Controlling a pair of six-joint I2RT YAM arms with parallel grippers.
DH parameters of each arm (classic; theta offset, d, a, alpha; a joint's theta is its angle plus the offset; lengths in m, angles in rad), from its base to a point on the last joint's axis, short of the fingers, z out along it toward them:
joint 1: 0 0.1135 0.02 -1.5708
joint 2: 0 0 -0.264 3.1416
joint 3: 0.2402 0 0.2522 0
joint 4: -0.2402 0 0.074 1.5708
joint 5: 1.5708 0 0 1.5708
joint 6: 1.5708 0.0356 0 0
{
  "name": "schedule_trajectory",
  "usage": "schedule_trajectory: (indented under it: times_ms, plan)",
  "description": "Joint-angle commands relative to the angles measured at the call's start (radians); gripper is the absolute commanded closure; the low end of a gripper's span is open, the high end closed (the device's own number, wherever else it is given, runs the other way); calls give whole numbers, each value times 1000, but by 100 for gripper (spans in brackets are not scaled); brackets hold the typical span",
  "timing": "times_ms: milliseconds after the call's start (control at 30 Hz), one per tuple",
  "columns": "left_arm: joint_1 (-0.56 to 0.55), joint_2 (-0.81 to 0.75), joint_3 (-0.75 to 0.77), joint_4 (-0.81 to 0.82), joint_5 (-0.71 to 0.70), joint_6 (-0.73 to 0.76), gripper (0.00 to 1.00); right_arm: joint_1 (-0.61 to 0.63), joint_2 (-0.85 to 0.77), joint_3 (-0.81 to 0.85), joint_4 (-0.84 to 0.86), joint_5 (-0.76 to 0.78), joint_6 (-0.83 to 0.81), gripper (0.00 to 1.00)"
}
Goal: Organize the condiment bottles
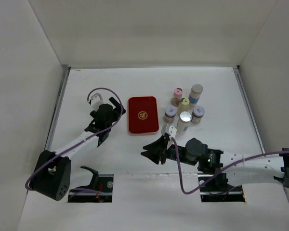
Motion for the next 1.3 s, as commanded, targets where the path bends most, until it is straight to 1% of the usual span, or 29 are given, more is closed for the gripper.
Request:
schedule_trajectory:
  times_ms: [0,133,200,267,367,500,533,600,667,700,800,833,900,933,967,1033,1100,1267]
  plan:
    - [8,-19,-34,87,-23,16,0,-18,22,54,25,-11,9,60]
    - [28,6,-33,102,0,16,0,-45,31,71,36,-3,15,50]
    - [30,9,-40,112,5,16,0,-59,37,68,51,-3,21,50]
    - [27,6,-71,145,-3,14,0,-62,48,65,63,-3,23,55]
    - [40,9,-100,202,8,11,0,-77,68,95,34,-1,24,69]
    - [22,-2,-129,243,10,5,0,-181,92,149,-51,40,54,82]
    - [17,-3,-147,272,4,5,0,-215,92,172,-99,74,66,84]
    - [20,-9,-169,317,11,4,0,-266,79,222,-221,150,83,85]
    - [27,-20,-183,334,22,5,0,-315,66,252,-301,227,80,84]
    - [27,-31,-192,340,31,5,0,-338,62,261,-327,258,81,82]
    - [28,-71,-224,356,40,4,0,-435,36,276,-427,408,98,63]
    - [33,-80,-229,363,40,4,0,-459,28,279,-467,463,109,52]
    - [37,-97,-238,368,48,4,0,-508,20,281,-541,551,136,27]
    - [36,-105,-241,368,51,1,0,-530,20,281,-577,572,149,17]
    - [31,-112,-247,369,56,-1,0,-545,23,279,-613,578,156,12]
    - [24,-109,-250,377,50,-6,0,-565,31,273,-677,574,170,7]
    - [20,-73,-249,398,53,-10,0,-579,39,262,-720,569,199,2]
    - [20,7,-231,423,115,-38,0,-610,91,252,-754,533,212,1]
